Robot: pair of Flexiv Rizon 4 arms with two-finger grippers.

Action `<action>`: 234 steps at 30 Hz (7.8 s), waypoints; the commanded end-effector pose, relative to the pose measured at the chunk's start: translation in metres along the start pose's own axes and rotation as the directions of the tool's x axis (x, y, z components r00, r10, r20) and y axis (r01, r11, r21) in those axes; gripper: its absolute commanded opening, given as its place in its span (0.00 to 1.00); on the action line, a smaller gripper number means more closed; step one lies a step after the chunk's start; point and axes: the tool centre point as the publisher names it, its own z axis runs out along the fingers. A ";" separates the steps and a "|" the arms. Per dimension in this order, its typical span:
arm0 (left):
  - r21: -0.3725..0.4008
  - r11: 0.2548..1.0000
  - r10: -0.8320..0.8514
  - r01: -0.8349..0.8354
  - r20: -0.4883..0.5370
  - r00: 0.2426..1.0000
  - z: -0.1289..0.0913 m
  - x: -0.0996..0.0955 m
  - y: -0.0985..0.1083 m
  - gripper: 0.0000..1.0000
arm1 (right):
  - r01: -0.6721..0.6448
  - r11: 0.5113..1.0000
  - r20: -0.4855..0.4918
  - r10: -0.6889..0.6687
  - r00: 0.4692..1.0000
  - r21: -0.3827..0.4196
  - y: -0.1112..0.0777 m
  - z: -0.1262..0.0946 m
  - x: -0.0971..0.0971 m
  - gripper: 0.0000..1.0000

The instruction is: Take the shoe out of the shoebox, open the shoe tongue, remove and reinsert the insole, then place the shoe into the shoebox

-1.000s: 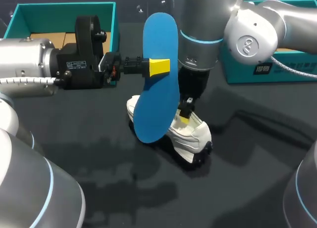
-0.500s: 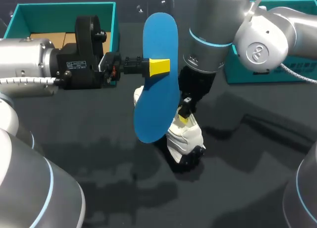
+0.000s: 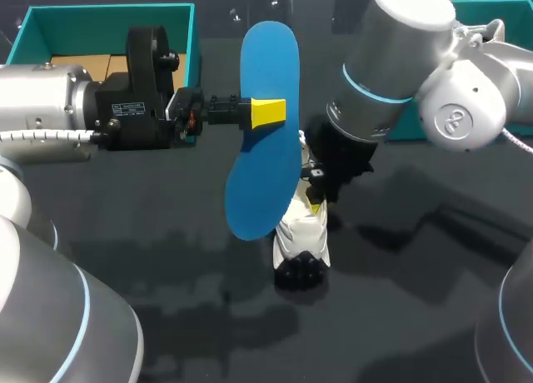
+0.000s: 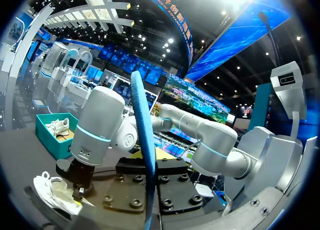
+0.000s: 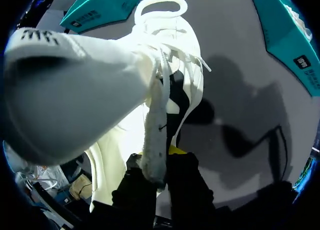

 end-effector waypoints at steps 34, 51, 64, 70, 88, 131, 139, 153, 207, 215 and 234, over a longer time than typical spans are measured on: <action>0.005 1.000 0.001 -0.001 0.004 1.000 0.005 0.002 0.000 0.00 | 0.018 1.000 -0.034 -0.019 0.999 -0.017 0.010 0.051 -0.026 0.00; 0.005 1.000 0.001 -0.001 0.004 1.000 0.005 0.002 0.000 0.00 | -0.014 1.000 -0.073 0.013 0.997 -0.012 0.003 0.040 -0.021 1.00; 0.005 1.000 0.001 -0.001 0.004 1.000 0.005 0.002 0.000 0.00 | 0.057 0.997 -0.319 -0.070 0.945 -0.048 0.004 -0.050 -0.018 1.00; 0.005 1.000 0.001 -0.001 0.004 1.000 0.005 0.002 0.000 0.00 | 0.057 0.997 -0.319 -0.070 0.945 -0.048 0.004 -0.050 -0.018 1.00; -0.004 0.715 0.697 -0.699 -0.062 0.714 0.013 -0.047 -0.001 0.00 | 0.017 0.992 -0.569 -0.084 0.818 -0.122 0.017 -0.084 -0.017 1.00; 0.080 -0.446 0.895 -0.891 0.043 -0.444 0.028 -0.135 0.038 0.00 | -0.051 0.979 -0.814 -0.136 0.565 -0.199 0.030 -0.184 -0.008 1.00; 0.064 -0.463 0.886 -0.884 0.034 -0.462 0.027 -0.138 0.037 0.00 | -0.051 0.979 -0.814 -0.136 0.565 -0.199 0.030 -0.184 -0.008 1.00; 0.044 -0.391 0.916 -0.919 -0.077 -0.393 0.041 -0.166 0.071 0.00 | -0.042 0.960 -0.813 -0.212 0.542 -0.278 0.036 -0.199 -0.005 1.00; 0.013 -0.504 0.852 -0.864 -0.157 -0.499 0.093 -0.205 0.105 0.00 | -0.079 0.972 -0.922 -0.181 0.341 -0.220 0.062 -0.157 0.025 0.23; 0.004 -0.505 0.852 -0.863 -0.162 -0.499 0.095 -0.207 0.107 0.00 | -0.077 0.972 -0.924 -0.183 0.335 -0.221 0.063 -0.156 0.026 0.00; -0.062 -0.463 0.880 -0.884 -0.148 -0.451 0.049 -0.211 0.078 1.00 | -0.087 0.979 -0.935 -0.150 0.320 -0.186 0.056 -0.148 0.018 0.00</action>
